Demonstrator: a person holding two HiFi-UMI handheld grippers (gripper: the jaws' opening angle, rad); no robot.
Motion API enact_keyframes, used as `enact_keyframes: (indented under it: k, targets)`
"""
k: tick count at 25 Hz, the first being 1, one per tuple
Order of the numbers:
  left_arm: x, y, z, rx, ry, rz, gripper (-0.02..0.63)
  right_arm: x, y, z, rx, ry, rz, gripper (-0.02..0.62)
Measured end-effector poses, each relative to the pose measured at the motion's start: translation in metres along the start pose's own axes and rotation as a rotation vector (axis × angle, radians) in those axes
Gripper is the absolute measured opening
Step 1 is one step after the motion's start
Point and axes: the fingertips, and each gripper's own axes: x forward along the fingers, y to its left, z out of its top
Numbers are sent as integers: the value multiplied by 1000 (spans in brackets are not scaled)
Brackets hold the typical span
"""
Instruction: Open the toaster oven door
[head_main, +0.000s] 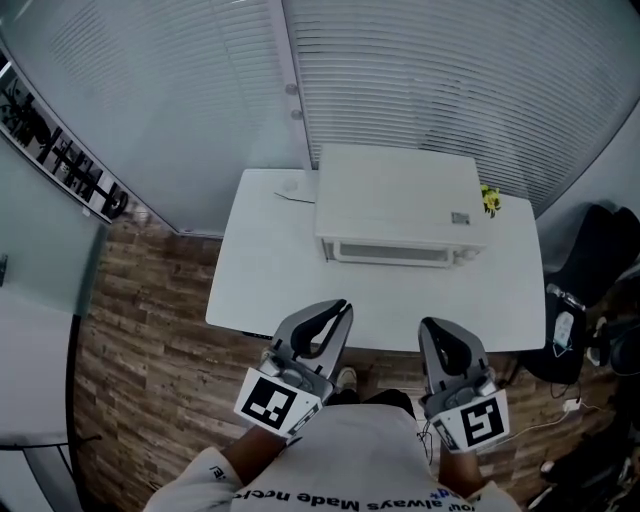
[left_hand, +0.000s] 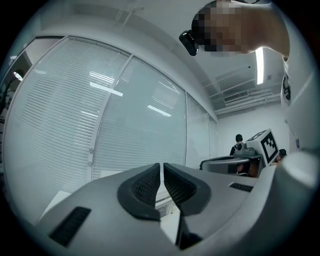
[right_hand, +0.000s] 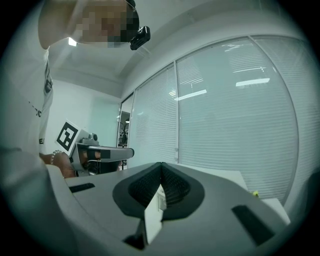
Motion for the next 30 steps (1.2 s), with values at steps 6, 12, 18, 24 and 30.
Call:
enact_keyframes:
  k: [6,12,18,24,30]
  targets:
    - [9,24,-9,-13,22,15,40,25,-2,0,-6,3,13,8]
    - [25,46,-32,-35,69,27,40,32,-4,5,-17,1,11,8]
    - [53,77,-88,-123,172,76,40,27,-14,7,-26,-3,-6,8]
    - [76,113,-131,-89,284,167,41,24,-23,8,-27,-9,-20,8]
    - [90,135,-160,-126,359,209,110,23,-24,7,-21,-10,-18,8]
